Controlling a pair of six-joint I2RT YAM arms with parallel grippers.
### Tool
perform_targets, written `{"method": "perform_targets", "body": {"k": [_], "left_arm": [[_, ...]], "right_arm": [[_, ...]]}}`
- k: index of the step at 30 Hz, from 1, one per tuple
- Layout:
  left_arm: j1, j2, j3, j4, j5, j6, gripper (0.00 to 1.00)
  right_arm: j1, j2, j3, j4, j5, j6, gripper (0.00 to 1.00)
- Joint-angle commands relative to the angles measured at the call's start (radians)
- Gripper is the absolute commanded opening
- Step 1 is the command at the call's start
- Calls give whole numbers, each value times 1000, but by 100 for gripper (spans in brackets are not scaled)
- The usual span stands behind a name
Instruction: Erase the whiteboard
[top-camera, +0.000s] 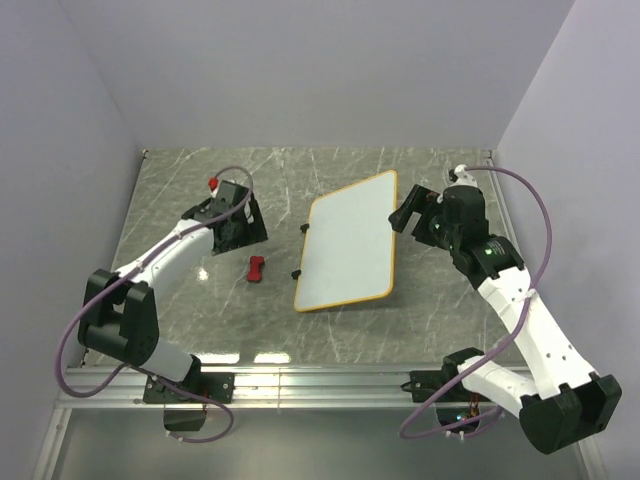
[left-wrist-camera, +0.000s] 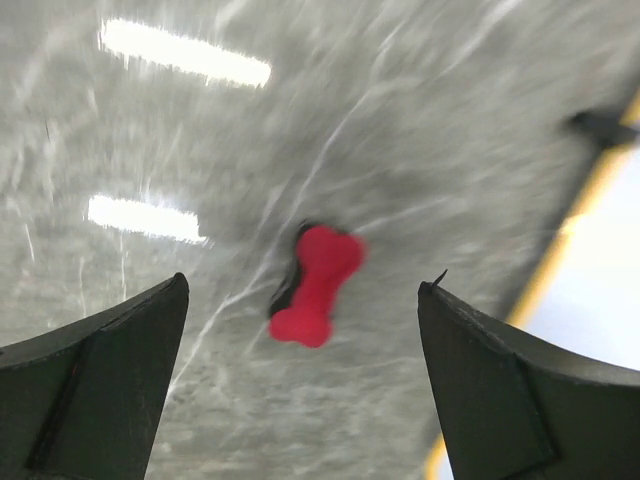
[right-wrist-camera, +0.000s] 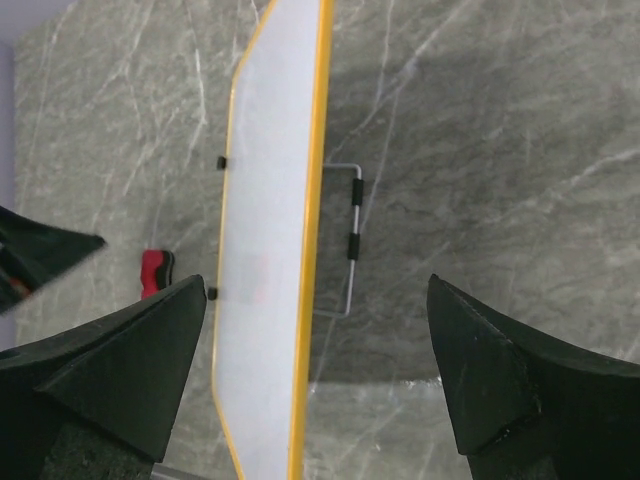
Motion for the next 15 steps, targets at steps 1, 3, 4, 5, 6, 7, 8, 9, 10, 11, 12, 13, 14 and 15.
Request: {"method": "perform_targets", "body": {"k": [1,3,4,5,6,7,8,9,10,11,12,13,14,15], "left_arm": [[1,-68,140,-69,-20,14,99],[1,-92,224,-119,-21,10,100],[1,-103,288,-136,-21,14,100],[1,-115,319,-144,-21,20,99],[1,-146,348,-153,-24,26,99],[1,-160,397,-150,-30,46,99],[1,-174,422,-150,-41,54,100],[1,-198,446,-161,-85,56,99],[1,-207,486,-169,-119,53,99],[1,-221,499,-172,-150,51,99],[1,-247,502,-167,-215,45,100],[1,-266,493,-160,-240,46,99],[1,-308,471,-138,-254,66,99],[1,-334,447,-109,-277,89,98]], "right_arm": [[-7,-53,0,-38,20,-31,98],[-8,-71,-2,-54,18,-27,98],[-7,-94,-5,-69,11,-22,99],[-8,-110,-6,-75,5,-19,99],[-8,-122,-12,-84,-2,-14,99],[-8,-152,-26,-89,-28,-13,99],[-8,-165,-32,-95,-37,-11,99],[-7,-177,-37,-118,-45,-11,99],[-8,-202,-49,-127,-55,-10,99],[-8,-216,-54,-136,-57,-11,99],[-7,-248,-69,-149,-58,-10,99],[-8,-266,-78,-149,-58,-10,99],[-8,-283,-90,-147,-61,-4,99],[-8,-301,-100,-144,-65,-1,99]]}}
